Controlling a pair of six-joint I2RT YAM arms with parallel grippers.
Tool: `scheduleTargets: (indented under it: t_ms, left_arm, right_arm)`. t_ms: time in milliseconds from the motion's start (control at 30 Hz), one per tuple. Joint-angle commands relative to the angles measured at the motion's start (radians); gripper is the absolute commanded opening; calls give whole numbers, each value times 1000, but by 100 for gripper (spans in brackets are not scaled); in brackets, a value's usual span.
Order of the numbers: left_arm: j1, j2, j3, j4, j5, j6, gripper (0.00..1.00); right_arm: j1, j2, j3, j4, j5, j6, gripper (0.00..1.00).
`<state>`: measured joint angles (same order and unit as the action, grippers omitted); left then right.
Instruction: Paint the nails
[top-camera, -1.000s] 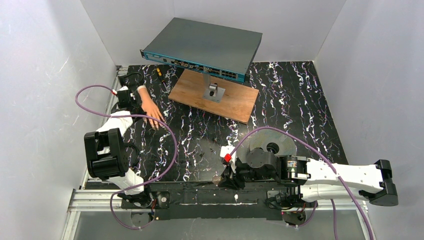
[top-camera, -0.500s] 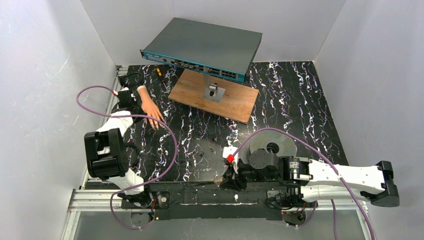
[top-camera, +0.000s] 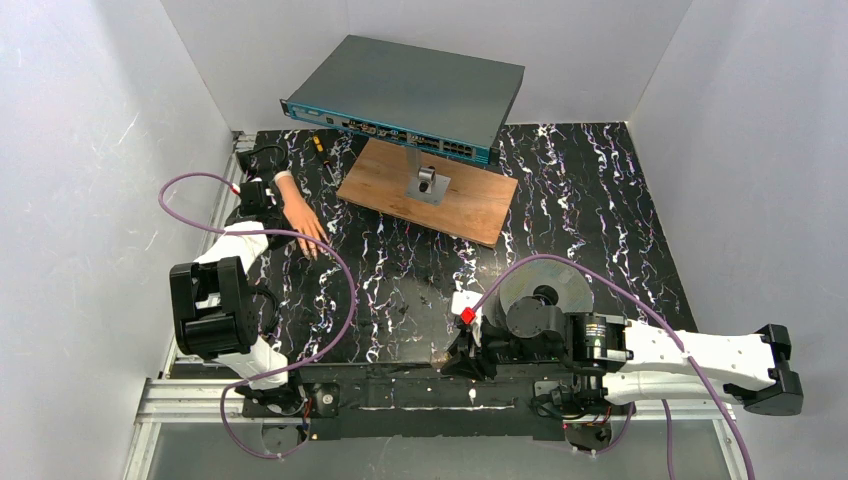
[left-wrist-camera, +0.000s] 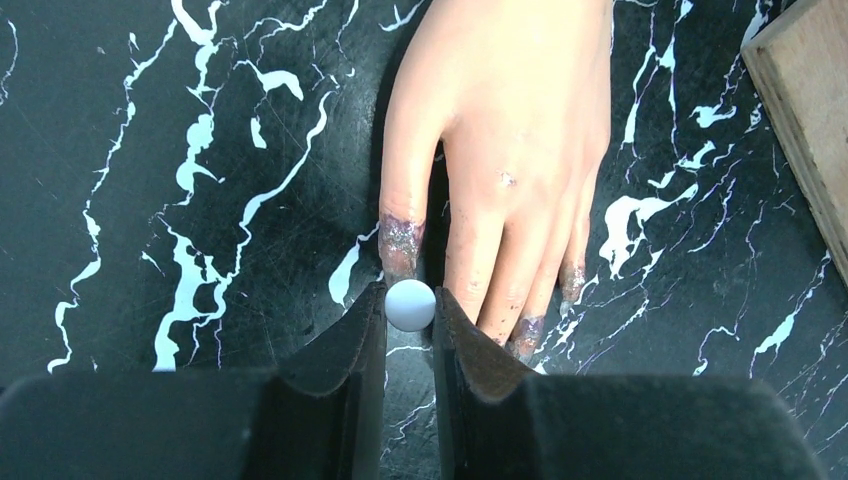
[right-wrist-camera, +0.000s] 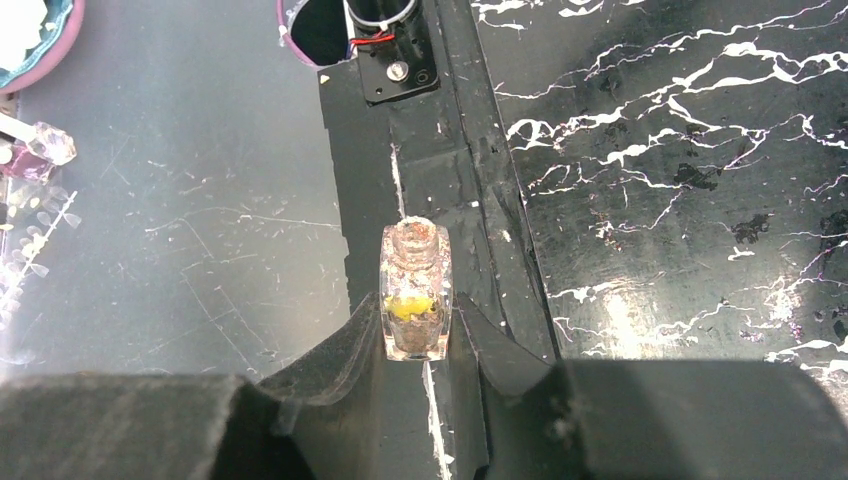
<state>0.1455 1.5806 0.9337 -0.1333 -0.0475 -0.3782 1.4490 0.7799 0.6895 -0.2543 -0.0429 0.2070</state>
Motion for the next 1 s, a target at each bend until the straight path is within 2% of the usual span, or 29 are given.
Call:
scheduleTargets:
  t_ms: [0, 400, 667, 967]
  left_arm:
    - [-9, -27, -4, -49, 1, 5, 0]
    - [-8, -184, -4, -146, -48, 37, 0]
    - [-8, -413, -25, -239, -120, -12, 0]
    - [-7, -695, -83, -321, -32, -28, 0]
  right_arm:
    - [9, -28, 0, 41, 12, 7, 1]
    - [9, -52, 10, 44, 9, -16, 1]
    - [9, -38, 16, 82, 11, -43, 1]
    - [9, -38, -7, 171, 93, -75, 1]
